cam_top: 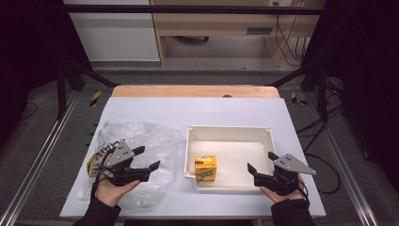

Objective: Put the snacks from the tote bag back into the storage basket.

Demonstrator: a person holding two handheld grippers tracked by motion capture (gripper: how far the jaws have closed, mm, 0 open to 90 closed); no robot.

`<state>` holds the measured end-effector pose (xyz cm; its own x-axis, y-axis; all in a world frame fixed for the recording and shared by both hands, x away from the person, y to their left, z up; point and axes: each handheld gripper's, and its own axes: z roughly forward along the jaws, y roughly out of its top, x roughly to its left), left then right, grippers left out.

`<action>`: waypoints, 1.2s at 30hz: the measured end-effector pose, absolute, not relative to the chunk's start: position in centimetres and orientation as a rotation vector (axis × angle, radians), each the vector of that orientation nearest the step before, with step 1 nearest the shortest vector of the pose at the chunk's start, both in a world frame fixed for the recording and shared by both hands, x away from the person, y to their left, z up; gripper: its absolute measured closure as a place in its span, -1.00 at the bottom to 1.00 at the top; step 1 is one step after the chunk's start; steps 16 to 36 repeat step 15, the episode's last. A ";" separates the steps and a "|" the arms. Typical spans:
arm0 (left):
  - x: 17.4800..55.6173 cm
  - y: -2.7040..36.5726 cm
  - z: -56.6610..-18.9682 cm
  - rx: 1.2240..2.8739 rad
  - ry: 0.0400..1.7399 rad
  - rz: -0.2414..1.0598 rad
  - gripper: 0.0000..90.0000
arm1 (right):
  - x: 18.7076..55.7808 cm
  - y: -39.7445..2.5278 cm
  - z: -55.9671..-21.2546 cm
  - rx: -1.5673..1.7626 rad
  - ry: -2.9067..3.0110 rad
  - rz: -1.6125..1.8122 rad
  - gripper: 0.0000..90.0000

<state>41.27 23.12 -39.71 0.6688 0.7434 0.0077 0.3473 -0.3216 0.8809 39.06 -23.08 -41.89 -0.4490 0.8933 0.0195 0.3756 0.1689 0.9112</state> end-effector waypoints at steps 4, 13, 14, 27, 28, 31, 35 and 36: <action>40.6 24.8 -40.1 1.893 0.898 0.537 -0.47 | 39.0 -23.2 -41.9 1.202 1.903 1.250 -0.66; 39.5 27.8 -41.3 1.876 0.972 0.605 -0.47 | 38.8 -24.0 -41.7 1.215 1.877 1.249 -0.63; 39.4 28.2 -41.3 1.871 0.980 0.600 -0.47 | 38.8 -24.0 -41.7 1.216 1.875 1.247 -0.63; 39.3 28.4 -41.3 1.859 0.990 0.605 -0.48 | 38.7 -24.1 -41.7 1.220 1.872 1.249 -0.63; 39.3 28.4 -41.3 1.859 0.990 0.605 -0.48 | 38.7 -24.1 -41.7 1.220 1.872 1.249 -0.63; 39.3 28.4 -41.3 1.859 0.990 0.605 -0.48 | 38.7 -24.1 -41.7 1.220 1.872 1.249 -0.63; 39.3 28.4 -41.3 1.859 0.990 0.605 -0.48 | 38.7 -24.1 -41.7 1.220 1.872 1.249 -0.63; 39.3 28.4 -41.3 1.859 0.990 0.605 -0.48 | 38.7 -24.1 -41.7 1.220 1.872 1.249 -0.63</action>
